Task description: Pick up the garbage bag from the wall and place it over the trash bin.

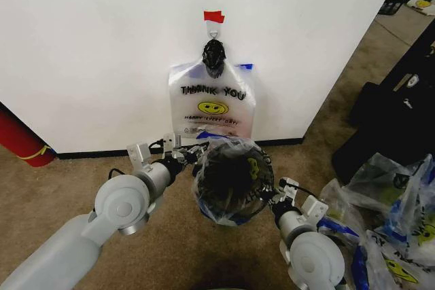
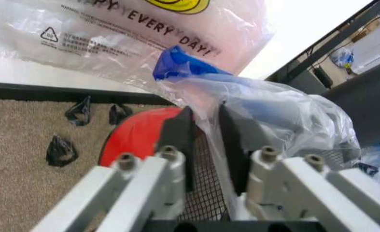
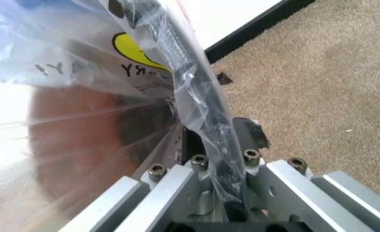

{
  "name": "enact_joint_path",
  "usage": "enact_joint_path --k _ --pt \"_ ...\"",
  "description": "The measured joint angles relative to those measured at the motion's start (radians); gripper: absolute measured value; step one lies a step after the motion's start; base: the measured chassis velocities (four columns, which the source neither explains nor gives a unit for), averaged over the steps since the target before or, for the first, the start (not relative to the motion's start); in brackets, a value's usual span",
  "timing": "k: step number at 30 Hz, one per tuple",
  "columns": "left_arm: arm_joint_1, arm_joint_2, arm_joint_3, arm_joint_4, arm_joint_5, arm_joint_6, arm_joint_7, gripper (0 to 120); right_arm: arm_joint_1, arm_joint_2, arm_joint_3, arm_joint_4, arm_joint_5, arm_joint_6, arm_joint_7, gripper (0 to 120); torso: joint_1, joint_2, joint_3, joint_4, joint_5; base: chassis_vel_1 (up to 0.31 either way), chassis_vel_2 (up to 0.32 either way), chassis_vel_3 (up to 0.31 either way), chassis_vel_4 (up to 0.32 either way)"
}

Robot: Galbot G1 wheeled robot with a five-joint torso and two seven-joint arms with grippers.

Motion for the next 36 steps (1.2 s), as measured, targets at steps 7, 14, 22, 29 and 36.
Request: enact_joint_path --k 7,14,22,29,36 --pt "0.002 0.002 -0.003 0.004 0.004 -0.002 0.008 0 -0.007 0.003 0.000 0.008 0.008 -0.001 0.001 0 0.000 0.000 0.000 0.0000 0.0000 0.000 0.000 0.000 0.000" --pt "-0.004 0.003 -0.004 0.044 0.017 0.002 0.033 0 -0.007 0.003 0.009 0.019 0.065 -0.012 0.012 0 0.000 0.000 0.000 0.0001 0.0000 0.000 0.000 0.000 0.000" --pt "-0.023 -0.006 -0.003 0.108 -0.007 0.063 0.036 0 -0.006 0.000 0.017 0.025 0.093 -0.013 0.010 0 0.000 0.000 0.000 0.0000 -0.0001 0.000 0.000 0.000 0.000" --pt "-0.018 -0.013 -0.022 0.099 0.001 0.062 0.037 11 -0.005 0.003 0.018 0.018 0.123 -0.014 0.013 0 0.000 0.000 0.000 -0.0001 0.0001 0.000 0.000 0.000 0.000" --pt "0.032 0.008 -0.079 0.035 0.026 0.054 0.026 38 0.014 0.026 0.052 -0.014 0.267 -0.027 0.085 0 0.000 0.000 0.000 0.0001 -0.0001 0.000 0.000 0.000 0.000"
